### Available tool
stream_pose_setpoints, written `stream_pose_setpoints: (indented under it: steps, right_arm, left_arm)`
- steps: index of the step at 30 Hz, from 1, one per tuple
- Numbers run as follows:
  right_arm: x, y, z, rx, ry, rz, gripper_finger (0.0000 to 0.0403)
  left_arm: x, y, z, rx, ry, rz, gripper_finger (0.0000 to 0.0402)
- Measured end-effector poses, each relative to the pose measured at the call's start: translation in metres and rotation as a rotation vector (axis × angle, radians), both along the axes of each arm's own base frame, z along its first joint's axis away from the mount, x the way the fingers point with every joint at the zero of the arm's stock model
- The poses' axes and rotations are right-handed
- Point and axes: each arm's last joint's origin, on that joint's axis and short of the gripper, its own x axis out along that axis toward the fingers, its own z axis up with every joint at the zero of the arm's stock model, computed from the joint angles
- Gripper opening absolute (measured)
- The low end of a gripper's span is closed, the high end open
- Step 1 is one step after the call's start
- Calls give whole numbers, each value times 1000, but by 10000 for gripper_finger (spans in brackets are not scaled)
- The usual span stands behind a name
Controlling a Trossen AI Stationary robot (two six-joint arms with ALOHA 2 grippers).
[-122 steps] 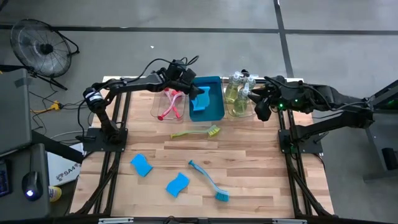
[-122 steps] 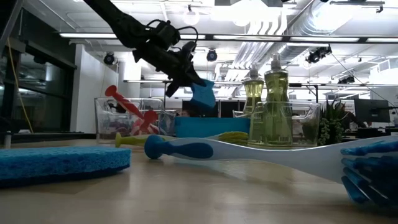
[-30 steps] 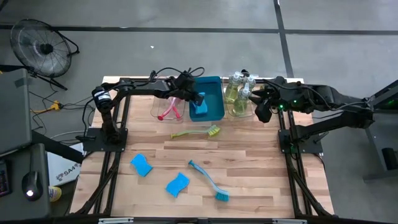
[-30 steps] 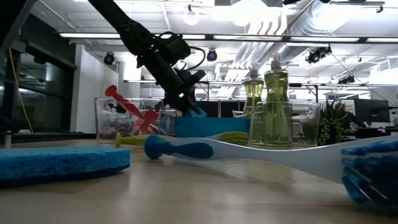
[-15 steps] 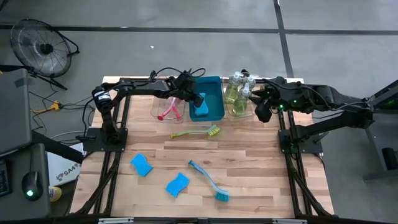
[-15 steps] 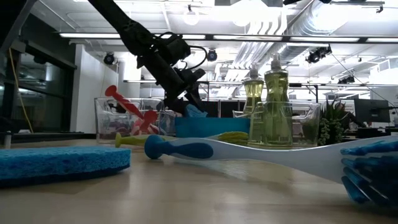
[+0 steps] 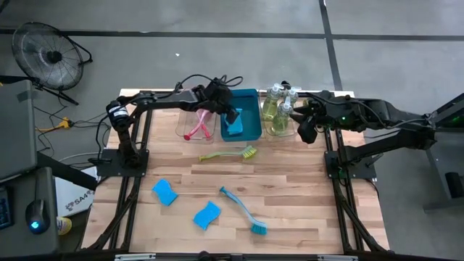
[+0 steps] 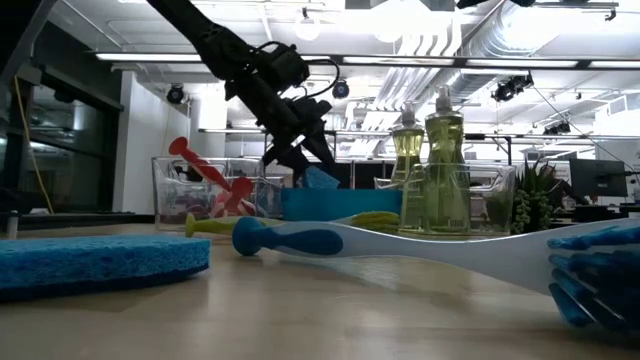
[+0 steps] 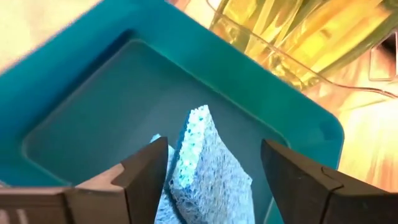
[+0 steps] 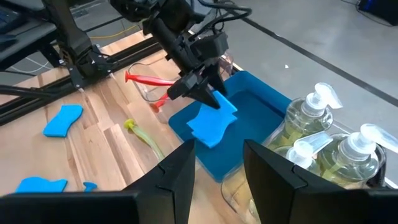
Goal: Pick & Place Kitchen Sink Supplies
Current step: Put the blue sponge into the blue bin, then put the yellow dish brush into the left transparent bin
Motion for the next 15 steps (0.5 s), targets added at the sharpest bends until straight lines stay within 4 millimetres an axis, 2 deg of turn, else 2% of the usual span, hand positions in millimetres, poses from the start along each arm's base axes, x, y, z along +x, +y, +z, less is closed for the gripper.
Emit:
stream_pose_setpoints:
  steps: [10, 15]
  right_arm:
    - [0, 0, 0, 15, -6, -3, 129]
    - [0, 0, -1, 18, 1, -3, 129]
  left_arm:
    - [-8, 12, 23, 71, 163, -58, 254]
    - [-6, 17, 38, 90, 119, -128, 254]
